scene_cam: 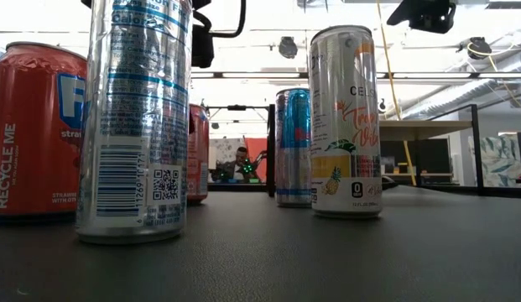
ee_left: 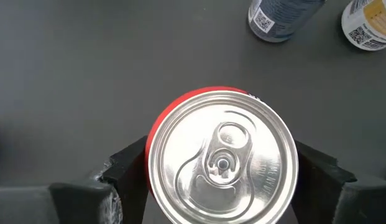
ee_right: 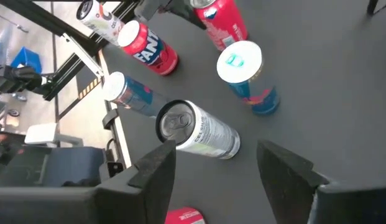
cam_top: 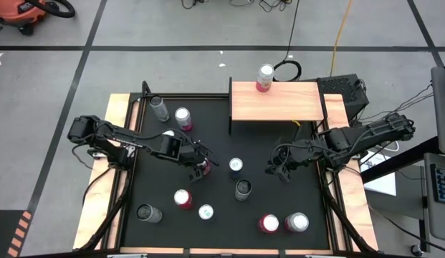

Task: Place canned beverage on shelf
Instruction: Put the top red soda can on the shelf

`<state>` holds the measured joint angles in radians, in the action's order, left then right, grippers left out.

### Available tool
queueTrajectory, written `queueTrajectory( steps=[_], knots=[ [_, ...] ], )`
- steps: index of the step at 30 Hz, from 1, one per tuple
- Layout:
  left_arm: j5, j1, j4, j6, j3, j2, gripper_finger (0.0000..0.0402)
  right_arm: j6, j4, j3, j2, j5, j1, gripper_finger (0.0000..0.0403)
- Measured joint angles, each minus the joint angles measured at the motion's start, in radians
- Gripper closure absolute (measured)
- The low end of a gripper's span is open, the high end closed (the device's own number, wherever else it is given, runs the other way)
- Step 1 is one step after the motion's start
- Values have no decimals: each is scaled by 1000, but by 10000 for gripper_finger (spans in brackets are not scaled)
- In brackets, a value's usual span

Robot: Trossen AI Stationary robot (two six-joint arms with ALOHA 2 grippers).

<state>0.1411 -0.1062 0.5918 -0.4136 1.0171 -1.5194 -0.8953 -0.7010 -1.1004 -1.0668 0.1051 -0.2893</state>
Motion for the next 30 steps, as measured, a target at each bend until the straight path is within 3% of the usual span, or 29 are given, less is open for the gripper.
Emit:
queueTrajectory(
  steps=[9,18,26,30],
  knots=[
    [-6,0,104,-19,193,14,117,26,1,0,0,11,0,200],
    [66,0,189,-82,464,16,117,174,161,0,0,157,0,195],
    [104,2,140,-296,570,17,117,482,479,0,-18,290,0,126],
    [107,2,77,-439,573,17,117,525,552,0,-45,295,17,71]
  ],
)
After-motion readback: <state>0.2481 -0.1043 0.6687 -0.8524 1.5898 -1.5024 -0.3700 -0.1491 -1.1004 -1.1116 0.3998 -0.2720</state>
